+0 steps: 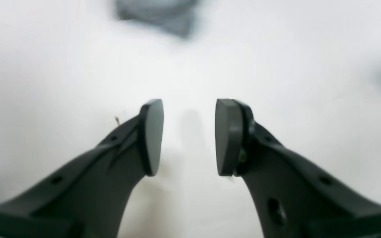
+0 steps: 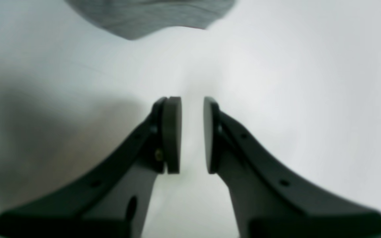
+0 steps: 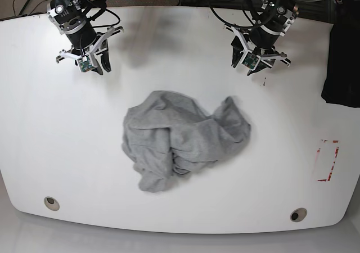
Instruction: Layout the t-shirt on the table in an organized manner, then fold the t-shirt properly
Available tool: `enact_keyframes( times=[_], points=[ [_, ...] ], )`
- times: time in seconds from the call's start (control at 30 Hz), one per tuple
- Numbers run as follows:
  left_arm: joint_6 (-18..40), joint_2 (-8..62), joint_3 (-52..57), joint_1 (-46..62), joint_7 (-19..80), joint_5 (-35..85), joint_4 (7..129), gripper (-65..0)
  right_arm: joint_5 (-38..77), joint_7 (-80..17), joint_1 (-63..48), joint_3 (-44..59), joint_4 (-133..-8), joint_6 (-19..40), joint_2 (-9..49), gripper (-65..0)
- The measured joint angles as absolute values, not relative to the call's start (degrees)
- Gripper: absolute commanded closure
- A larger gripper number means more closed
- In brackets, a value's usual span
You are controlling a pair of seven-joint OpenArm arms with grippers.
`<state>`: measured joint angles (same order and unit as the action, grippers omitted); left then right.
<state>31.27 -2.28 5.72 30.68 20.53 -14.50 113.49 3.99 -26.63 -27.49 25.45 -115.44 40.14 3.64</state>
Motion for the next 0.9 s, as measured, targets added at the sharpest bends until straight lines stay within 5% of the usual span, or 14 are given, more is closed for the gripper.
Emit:
enact_keyframes(
  times=[0.9],
  points=[
    [31.5, -2.5, 8.8, 23.1, 26.2, -11.3, 113.4, -23.9, 4.0, -27.4, -23.8, 22.7, -114.3, 40.1, 3.4, -11.4]
  ],
)
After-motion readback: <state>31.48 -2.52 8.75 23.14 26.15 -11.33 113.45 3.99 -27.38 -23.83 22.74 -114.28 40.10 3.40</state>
